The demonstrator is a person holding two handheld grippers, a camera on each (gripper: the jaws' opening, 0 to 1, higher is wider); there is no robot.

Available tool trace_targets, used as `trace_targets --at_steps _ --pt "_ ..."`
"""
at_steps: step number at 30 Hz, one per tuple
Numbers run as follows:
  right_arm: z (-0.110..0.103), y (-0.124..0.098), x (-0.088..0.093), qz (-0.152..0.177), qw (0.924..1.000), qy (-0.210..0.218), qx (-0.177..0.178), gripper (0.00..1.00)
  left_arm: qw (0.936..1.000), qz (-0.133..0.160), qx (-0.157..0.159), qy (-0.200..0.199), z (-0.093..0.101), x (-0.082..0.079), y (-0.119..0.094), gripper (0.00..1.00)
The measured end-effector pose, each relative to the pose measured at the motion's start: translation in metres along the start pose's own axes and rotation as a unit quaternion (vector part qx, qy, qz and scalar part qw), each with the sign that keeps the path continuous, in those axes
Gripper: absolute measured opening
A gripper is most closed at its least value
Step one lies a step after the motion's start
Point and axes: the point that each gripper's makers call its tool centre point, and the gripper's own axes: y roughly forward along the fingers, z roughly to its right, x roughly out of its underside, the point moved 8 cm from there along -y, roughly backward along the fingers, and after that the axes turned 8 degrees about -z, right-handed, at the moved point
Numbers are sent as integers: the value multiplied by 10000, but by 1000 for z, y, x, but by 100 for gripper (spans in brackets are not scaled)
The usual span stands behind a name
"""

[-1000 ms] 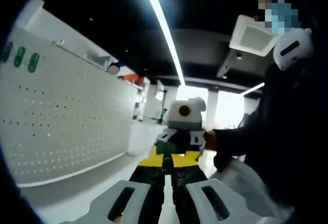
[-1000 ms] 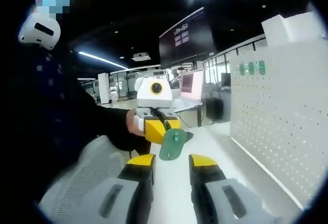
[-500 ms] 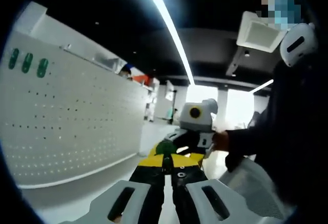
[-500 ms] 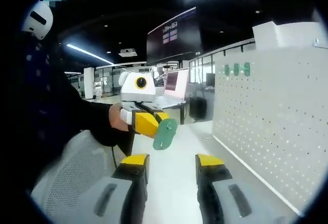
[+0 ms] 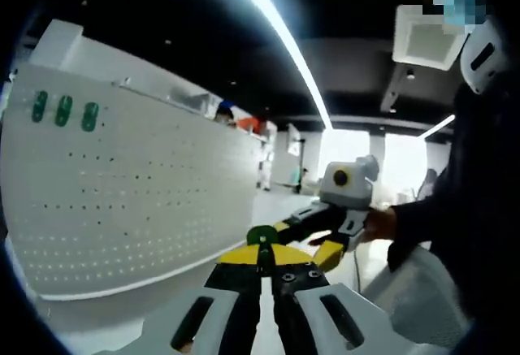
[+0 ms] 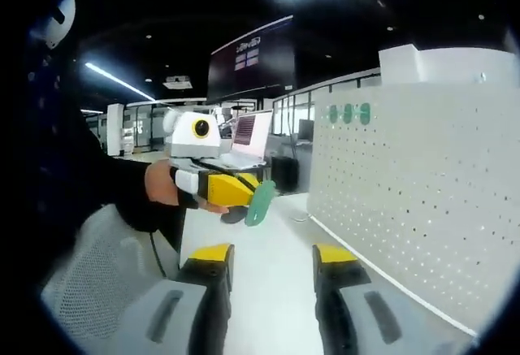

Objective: Insert the hook assembly into the mounting plate slot until the hook locks in place.

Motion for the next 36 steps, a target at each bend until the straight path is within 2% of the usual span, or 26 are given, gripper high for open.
trace_targets --at_steps 3,7,11,14,17,21,24,27,30,36 --pt "-2 1 0 -13 9998 81 173 37 9996 -112 -223 131 -1 1 2 3" --pt "-3 -2 -4 116 9989 218 411 37 9990 -161 -363 209 -2 2 3 3" --pt "-2 -4 -10 152 9974 176 687 37 9987 -180 -443 149 -3 3 4 3" --pt "-4 -3 -10 271 9966 236 747 37 9984 -181 -529 115 -5 4 5 3" --pt "-1 0 0 52 9963 155 849 37 9978 -159 -643 76 -7 4 4 3" --pt "6 -3 7 101 9943 463 953 36 9973 -176 -711 13 -9 5 3 3" --pt "10 -6 7 120 9933 407 1075 37 9970 -206 -752 2 -9 7 5 3" --pt "17 -6 14 -100 9926 244 1187 37 9957 -285 -866 131 -10 7 7 3" --pt "19 -7 16 -98 9920 269 1230 37 9948 -302 -967 135 -11 7 9 3" --pt "19 -6 16 -94 9919 274 1238 37 9921 -197 -1217 248 -17 -5 11 3"
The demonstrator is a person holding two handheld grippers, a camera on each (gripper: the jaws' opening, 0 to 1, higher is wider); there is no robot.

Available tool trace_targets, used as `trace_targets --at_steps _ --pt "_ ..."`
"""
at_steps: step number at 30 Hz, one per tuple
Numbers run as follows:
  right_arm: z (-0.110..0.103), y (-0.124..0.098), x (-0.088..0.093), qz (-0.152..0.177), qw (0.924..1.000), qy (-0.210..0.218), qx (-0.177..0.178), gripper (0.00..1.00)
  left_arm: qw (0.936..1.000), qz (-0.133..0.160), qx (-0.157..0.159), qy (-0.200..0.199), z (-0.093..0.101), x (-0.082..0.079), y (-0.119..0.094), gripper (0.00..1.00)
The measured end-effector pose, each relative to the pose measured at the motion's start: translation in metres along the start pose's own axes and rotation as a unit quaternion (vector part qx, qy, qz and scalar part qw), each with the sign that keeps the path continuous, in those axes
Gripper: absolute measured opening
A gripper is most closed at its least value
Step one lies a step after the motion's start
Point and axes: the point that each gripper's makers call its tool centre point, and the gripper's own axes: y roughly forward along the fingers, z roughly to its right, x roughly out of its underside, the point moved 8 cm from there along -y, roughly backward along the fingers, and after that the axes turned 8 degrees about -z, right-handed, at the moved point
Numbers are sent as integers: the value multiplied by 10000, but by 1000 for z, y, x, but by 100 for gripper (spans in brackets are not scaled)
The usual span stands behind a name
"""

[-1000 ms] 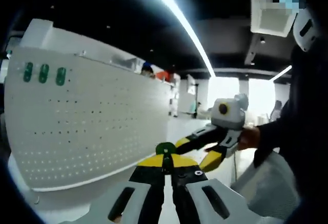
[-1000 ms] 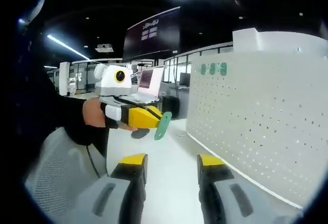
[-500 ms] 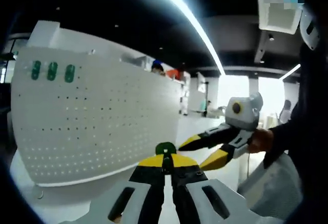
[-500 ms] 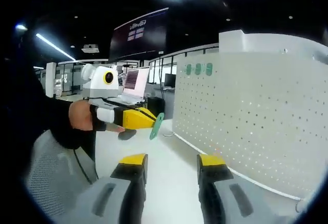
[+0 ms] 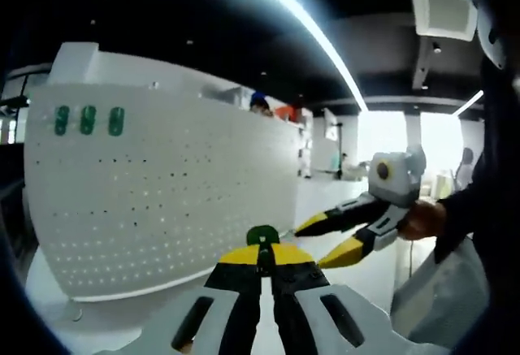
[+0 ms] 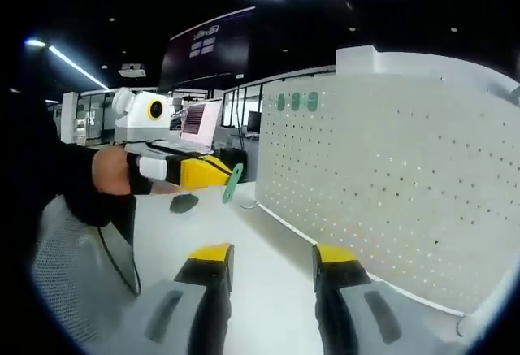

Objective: Insert the hook assembly into the mounting plate slot until the hook locks in place.

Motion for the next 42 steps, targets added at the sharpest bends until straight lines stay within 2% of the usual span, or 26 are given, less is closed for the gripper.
trace_targets --at_steps 4,13,18,20,23,27,29,30,35,38,42 --pt "-1 1 2 -80 10000 -7 -9 37 9998 155 -126 31 -6 -13 4 3" --pt "0 0 2 -34 10000 55 -14 37 9977 494 -448 98 -20 -46 13 3" --pt "0 0 2 -31 10000 79 -23 37 9945 698 -774 90 -34 -67 15 3" --pt "0 0 3 -50 10000 76 -24 37 9920 818 -953 88 -41 -78 16 3" --pt "0 1 3 -56 9999 96 -34 37 9900 930 -1057 80 -45 -88 18 3" --pt "0 1 4 -52 9999 125 -44 37 9851 1002 -1386 166 -54 -100 25 3" --pt "1 1 4 -47 9999 135 -52 37 9836 1089 -1435 121 -56 -105 28 3" --pt "1 1 4 -50 9999 143 -52 37 9812 1084 -1585 180 -59 -107 30 3" --pt "2 1 6 -74 9998 192 -48 37 9750 1052 -1945 197 -66 -112 39 3" --pt "3 1 7 -80 9997 211 -45 37 9732 1088 -2018 170 -69 -115 44 3" --pt "3 1 7 -84 9997 223 -39 37 9658 1091 -2310 453 -73 -121 51 3"
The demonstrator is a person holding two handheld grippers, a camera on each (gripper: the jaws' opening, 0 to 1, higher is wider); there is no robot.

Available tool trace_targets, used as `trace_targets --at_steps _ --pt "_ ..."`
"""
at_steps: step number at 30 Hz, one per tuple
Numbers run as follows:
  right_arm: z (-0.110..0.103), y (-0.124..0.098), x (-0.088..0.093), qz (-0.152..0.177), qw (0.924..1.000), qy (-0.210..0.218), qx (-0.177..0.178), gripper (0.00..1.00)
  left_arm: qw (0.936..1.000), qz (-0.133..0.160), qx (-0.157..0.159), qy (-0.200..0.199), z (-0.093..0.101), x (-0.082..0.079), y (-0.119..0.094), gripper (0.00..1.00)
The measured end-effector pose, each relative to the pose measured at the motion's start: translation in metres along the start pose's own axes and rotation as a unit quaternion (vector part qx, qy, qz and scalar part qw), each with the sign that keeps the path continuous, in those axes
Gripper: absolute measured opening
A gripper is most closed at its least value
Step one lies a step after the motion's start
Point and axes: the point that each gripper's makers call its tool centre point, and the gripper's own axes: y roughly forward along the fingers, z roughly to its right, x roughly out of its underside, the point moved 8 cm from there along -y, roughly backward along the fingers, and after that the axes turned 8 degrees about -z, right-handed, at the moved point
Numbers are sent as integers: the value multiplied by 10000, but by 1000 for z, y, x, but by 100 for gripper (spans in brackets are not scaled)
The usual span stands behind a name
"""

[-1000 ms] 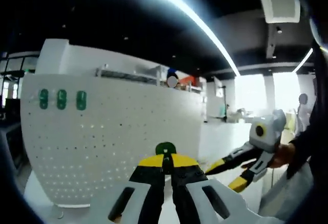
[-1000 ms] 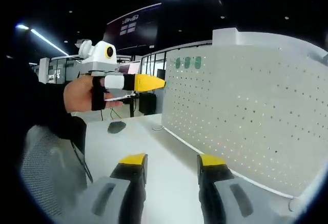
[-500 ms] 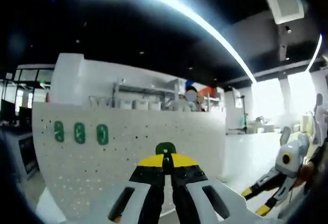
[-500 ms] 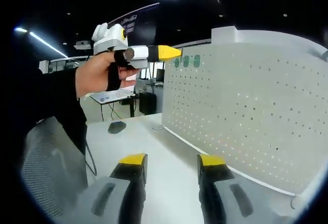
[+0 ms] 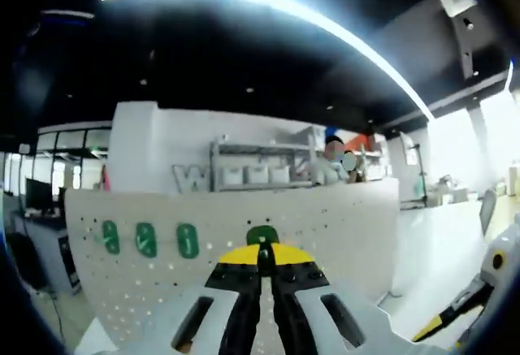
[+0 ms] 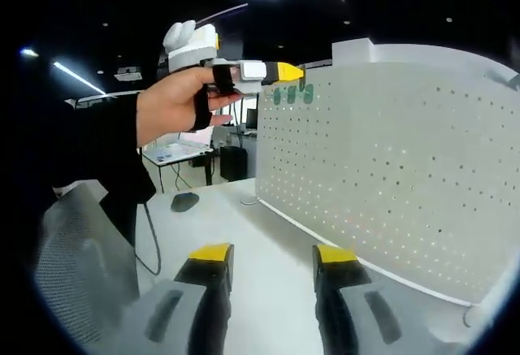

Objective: Insert the hook assembly into the mounting plate slot until the hook locks in place.

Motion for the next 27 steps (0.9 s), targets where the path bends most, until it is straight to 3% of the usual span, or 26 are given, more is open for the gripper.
trace_targets --at_steps 5,17,27 --pt "0 0 0 -12 10000 -8 6 37 9990 -2 -409 185 -6 -4 13 3" --pt "-3 1 0 -26 10000 -38 -68 37 9949 -188 -902 400 -9 -2 49 3" --pt "-7 2 1 -51 9998 -65 -162 36 9913 -164 -1196 522 -8 -4 61 3"
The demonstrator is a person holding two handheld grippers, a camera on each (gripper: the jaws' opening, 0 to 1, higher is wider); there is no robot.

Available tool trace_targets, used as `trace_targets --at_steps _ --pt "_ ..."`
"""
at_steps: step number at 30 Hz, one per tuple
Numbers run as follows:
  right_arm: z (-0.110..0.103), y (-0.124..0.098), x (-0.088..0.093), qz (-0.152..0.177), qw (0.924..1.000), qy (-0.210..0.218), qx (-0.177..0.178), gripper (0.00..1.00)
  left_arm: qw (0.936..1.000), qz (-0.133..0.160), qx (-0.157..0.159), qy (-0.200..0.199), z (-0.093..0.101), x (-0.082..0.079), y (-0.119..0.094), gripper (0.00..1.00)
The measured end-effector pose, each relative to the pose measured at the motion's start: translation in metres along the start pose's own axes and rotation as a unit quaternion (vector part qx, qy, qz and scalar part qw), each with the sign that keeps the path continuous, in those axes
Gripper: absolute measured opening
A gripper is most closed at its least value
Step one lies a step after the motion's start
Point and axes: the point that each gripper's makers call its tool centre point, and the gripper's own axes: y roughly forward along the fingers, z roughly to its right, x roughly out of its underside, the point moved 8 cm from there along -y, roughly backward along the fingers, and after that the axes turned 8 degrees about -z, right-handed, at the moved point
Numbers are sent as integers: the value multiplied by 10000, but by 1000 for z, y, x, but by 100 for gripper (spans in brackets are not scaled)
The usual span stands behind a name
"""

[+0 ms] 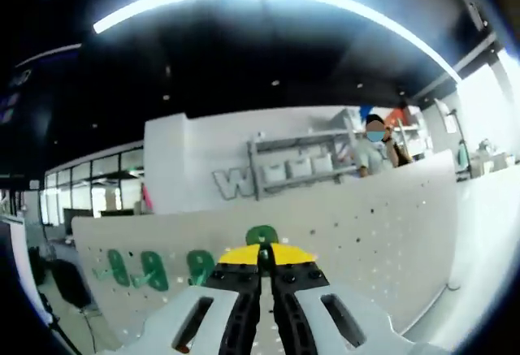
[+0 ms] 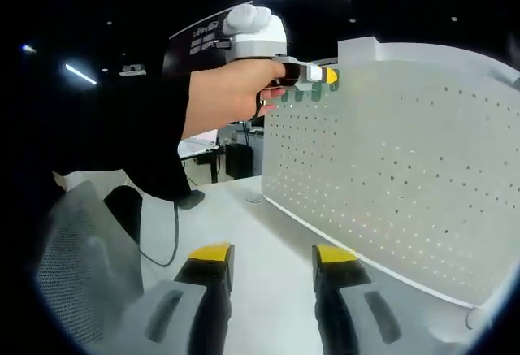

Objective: Insert the hook assembly into the mounting plate slot until the hook locks in place.

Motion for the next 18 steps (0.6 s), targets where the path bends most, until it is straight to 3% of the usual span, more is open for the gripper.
trace_targets --at_steps 18 --pt "-3 3 3 -82 9999 33 -123 36 9998 38 -205 -66 -1 6 7 3"
